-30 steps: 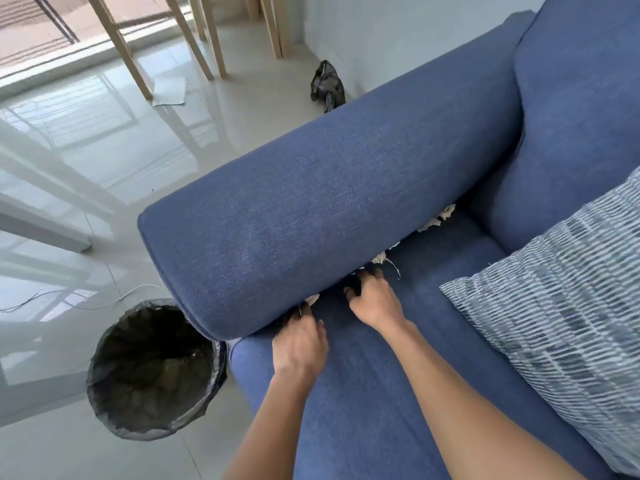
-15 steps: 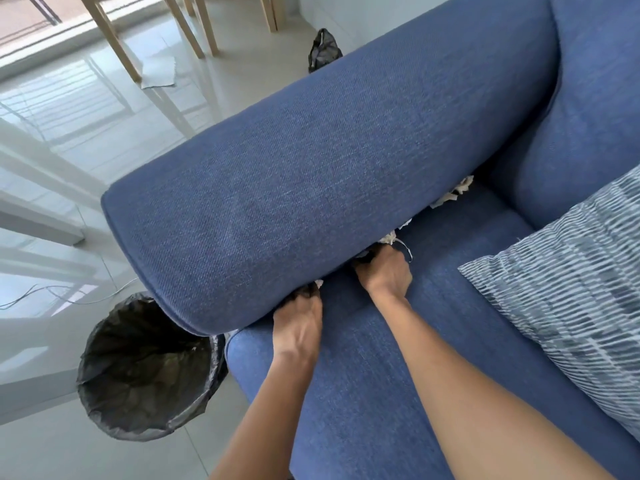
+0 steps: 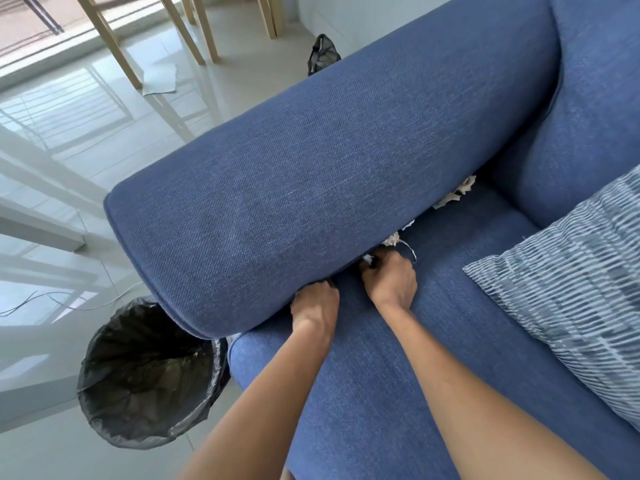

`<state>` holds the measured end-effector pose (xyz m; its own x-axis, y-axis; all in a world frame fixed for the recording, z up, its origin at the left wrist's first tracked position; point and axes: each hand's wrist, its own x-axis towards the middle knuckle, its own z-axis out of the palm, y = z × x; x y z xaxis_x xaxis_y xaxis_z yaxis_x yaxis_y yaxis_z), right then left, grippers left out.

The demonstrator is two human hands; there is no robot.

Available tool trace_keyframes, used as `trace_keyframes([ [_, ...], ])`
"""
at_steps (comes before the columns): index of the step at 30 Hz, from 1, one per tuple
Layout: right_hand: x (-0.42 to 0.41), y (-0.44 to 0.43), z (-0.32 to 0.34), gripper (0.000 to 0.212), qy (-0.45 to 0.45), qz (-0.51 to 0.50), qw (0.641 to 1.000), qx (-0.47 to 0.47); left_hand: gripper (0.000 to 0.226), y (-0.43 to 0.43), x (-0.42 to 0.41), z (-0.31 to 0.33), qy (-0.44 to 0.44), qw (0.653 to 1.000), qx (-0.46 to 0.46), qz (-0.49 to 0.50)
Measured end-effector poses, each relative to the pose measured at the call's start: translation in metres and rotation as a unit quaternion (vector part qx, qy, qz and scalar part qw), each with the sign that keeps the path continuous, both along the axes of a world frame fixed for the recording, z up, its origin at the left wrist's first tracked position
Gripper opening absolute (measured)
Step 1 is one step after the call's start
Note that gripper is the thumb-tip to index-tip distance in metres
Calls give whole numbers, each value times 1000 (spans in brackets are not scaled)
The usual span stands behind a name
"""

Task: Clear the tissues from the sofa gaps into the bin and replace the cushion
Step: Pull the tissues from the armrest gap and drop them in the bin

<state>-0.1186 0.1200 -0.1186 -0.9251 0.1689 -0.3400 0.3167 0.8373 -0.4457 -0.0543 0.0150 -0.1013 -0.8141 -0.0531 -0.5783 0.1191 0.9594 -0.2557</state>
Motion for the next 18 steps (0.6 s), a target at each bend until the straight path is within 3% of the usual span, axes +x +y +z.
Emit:
trace_keyframes([
  [4,0,6,3,25,-1,29,999,-21,37,5,-8,1,-34,999,-10,3],
  [7,0,8,6,24,-1,38,999,-32,37,-2,2,7,-4,999,15,-28],
  [13,5,13,7,22,11,55,996,-63,61,-24,29,21,42,996,77,-8],
  [18,6,13,12,28,-16,138,990,-3,60,-39,53,33,132,982,136,14],
])
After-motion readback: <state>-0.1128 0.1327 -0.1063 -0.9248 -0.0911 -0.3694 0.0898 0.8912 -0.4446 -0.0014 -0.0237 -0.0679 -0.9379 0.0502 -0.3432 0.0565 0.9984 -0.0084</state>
